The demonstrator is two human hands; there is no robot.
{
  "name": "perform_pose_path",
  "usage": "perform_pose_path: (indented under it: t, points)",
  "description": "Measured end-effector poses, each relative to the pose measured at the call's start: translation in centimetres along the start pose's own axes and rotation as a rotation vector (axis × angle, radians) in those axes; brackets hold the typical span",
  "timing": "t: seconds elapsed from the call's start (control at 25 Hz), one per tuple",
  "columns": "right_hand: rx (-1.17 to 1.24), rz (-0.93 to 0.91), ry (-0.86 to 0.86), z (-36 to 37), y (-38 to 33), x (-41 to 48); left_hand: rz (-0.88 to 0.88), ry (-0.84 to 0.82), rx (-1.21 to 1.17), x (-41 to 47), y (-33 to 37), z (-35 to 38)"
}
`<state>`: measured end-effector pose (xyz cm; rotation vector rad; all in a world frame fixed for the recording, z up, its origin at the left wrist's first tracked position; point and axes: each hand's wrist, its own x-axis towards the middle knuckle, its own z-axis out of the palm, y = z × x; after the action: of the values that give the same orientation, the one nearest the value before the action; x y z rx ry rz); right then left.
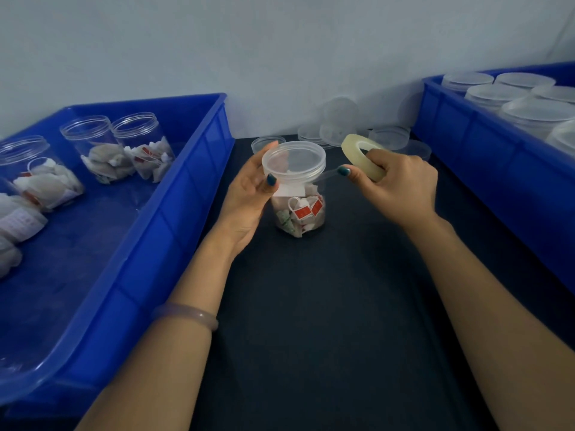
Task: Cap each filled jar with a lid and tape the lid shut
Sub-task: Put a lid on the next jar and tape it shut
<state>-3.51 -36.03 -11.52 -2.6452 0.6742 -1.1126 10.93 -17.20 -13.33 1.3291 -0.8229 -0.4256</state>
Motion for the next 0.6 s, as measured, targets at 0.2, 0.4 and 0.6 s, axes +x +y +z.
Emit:
perform_pose_path:
  t: [0.2,0.4,0.6]
  points:
    - [0.033,-0.008,-0.011,0.1,-0.2,-0.1,-0.096,-0.057,-0.266,1.1,0.0,1.0]
    - [0.046,0.009,-0.006,-0.1,-0.2,0.0,-0.158,0.152,-0.197,1.7,-0.3,2.4]
    - [0.047,0.009,-0.008,-0.2,-0.3,0.0,0.117,0.407,-0.007,-0.8,1.0,4.5]
